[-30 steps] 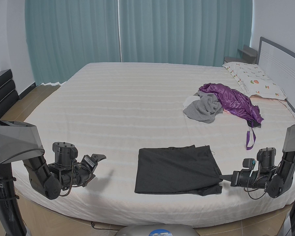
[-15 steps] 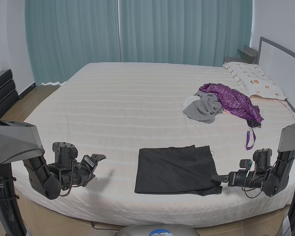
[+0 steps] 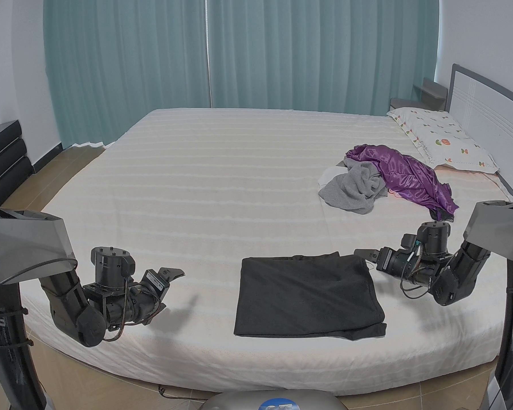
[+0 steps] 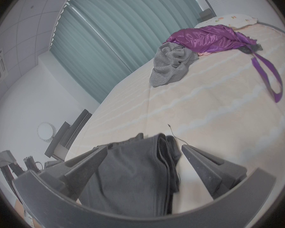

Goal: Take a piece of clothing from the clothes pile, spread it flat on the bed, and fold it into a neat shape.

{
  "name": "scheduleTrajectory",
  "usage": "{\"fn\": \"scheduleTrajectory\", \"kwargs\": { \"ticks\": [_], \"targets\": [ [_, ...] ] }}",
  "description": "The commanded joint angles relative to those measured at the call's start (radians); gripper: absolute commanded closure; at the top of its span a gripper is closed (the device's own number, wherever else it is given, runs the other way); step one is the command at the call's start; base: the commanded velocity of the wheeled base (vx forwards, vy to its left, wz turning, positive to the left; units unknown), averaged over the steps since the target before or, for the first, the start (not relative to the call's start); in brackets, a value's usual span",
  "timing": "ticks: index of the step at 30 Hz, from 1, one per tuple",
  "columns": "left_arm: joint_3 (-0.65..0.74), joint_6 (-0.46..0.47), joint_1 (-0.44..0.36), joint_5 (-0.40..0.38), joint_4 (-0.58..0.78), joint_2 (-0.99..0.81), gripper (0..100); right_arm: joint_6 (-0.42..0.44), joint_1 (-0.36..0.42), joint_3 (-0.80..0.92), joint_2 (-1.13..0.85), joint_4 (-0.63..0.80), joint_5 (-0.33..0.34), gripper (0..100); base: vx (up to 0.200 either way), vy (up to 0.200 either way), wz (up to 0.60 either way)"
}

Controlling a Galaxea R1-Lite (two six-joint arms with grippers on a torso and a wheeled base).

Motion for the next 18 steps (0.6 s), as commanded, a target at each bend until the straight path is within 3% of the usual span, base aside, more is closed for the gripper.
{"fn": "scheduleTrajectory", "kwargs": {
  "ticks": [1, 8, 9, 18],
  "targets": [
    [0.001, -0.001, 0.0, 0.0, 0.0, -0.002, 0, 0.06, 0.032, -0.169, 0.119, 0.079, -0.018, 0, 0.0, 0.0, 0.0],
    [0.002, -0.001, 0.0, 0.0, 0.0, -0.002, 0, 0.06, 0.032, -0.27, 0.161, 0.151, -0.018, 0, 0.0, 0.0, 0.0],
    [0.002, 0.0, 0.0, 0.0, 0.0, -0.001, 0, 0.061, 0.032, -0.271, 0.161, 0.159, -0.02, 100, 0.0, 0.0, 0.0],
    [0.004, 0.002, 0.0, 0.0, 0.0, -0.001, 0, 0.066, -0.011, -0.294, 0.153, 0.15, -0.017, 100, 0.0, 0.0, 0.0]
  ]
}}
